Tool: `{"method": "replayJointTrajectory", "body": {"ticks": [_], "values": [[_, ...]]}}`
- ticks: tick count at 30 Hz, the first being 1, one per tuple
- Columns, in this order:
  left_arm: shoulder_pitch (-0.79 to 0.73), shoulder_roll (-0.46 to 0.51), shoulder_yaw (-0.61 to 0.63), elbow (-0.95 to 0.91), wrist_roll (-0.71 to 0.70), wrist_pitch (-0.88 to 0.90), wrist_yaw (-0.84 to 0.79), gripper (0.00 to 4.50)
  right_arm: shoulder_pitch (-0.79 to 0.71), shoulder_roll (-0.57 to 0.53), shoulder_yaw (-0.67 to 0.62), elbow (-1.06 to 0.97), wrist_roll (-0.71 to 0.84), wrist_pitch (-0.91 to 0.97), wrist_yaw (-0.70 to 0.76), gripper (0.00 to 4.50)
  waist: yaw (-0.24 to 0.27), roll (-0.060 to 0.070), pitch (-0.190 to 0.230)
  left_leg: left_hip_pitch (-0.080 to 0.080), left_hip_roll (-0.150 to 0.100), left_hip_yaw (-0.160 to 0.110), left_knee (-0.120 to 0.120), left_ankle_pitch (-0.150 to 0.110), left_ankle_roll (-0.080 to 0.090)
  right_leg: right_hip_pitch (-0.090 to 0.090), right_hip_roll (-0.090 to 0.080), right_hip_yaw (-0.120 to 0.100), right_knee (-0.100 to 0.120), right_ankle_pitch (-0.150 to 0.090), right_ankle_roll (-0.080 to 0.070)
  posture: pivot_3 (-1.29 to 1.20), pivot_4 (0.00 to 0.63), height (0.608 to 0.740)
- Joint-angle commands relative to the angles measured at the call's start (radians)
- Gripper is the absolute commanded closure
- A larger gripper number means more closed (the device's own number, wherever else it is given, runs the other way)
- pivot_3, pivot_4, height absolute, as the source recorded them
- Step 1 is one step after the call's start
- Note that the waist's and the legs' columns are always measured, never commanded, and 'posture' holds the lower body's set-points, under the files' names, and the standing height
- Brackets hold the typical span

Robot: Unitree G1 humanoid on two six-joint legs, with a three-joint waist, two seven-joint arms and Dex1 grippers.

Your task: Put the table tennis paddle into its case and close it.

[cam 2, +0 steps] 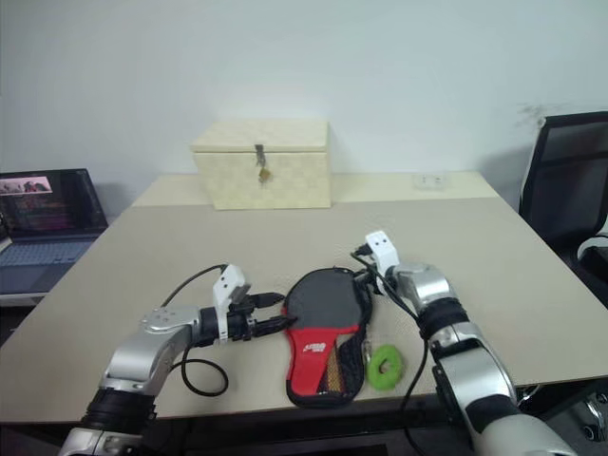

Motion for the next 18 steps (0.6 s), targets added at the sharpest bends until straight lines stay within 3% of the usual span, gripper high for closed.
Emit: {"method": "replayJointTrajectory", "body": {"ticks": [1, 7, 8, 10, 18], "values": [[-0.009, 0.014, -0.001, -0.042, -0.015, -0.009, 0.005, 0.95, -0.075, 0.032, -0.011, 0.059, -0.014, -0.089, 0.0, 4.46, 0.002, 0.0, 0.0, 0.0, 0.0, 0.0, 0.0, 0.0, 0.0, 0.0, 0.0, 0.0, 0.0, 0.0, 0.0, 0.0, 0.15, 0.74], [-0.016, 0.011, -0.012, -0.035, -0.008, -0.019, 0.004, 0.95, -0.085, 0.046, -0.008, 0.133, -0.043, -0.114, 0.01, 4.46, 0.006, 0.0, 0.0, -0.001, -0.002, -0.001, -0.001, 0.0, 0.0, 0.0, -0.002, -0.001, -0.002, 0.0, 0.0, 0.0, 0.15, 0.74], [-0.019, 0.011, -0.014, -0.031, -0.006, -0.023, 0.002, 0.95, -0.083, 0.045, -0.012, 0.139, -0.045, -0.12, 0.0, 4.27, 0.006, 0.0, 0.0, -0.001, -0.002, -0.001, -0.001, 0.0, 0.0, 0.0, -0.002, -0.001, -0.002, 0.0, 0.0, 0.0, 0.15, 0.74], [-0.028, 0.01, -0.022, -0.018, -0.001, -0.034, -0.002, 0.95, -0.08, 0.042, -0.016, 0.151, -0.052, -0.138, -0.023, 3.81, 0.005, 0.001, 0.0, -0.001, -0.001, -0.001, -0.001, 0.0, 0.0, 0.0, -0.001, -0.001, -0.002, 0.0, 0.0, 0.0, 0.15, 0.74], [-0.096, -0.001, -0.07, 0.061, 0.012, -0.089, -0.031, 0.95, -0.075, -0.01, -0.066, 0.105, -0.036, -0.14, -0.046, 1.08, 0.007, 0.001, 0.001, -0.001, -0.002, -0.001, -0.001, 0.0, 0.0, 0.0, -0.001, -0.001, -0.002, 0.0, 0.0, 0.0, 0.15, 0.74]]}}
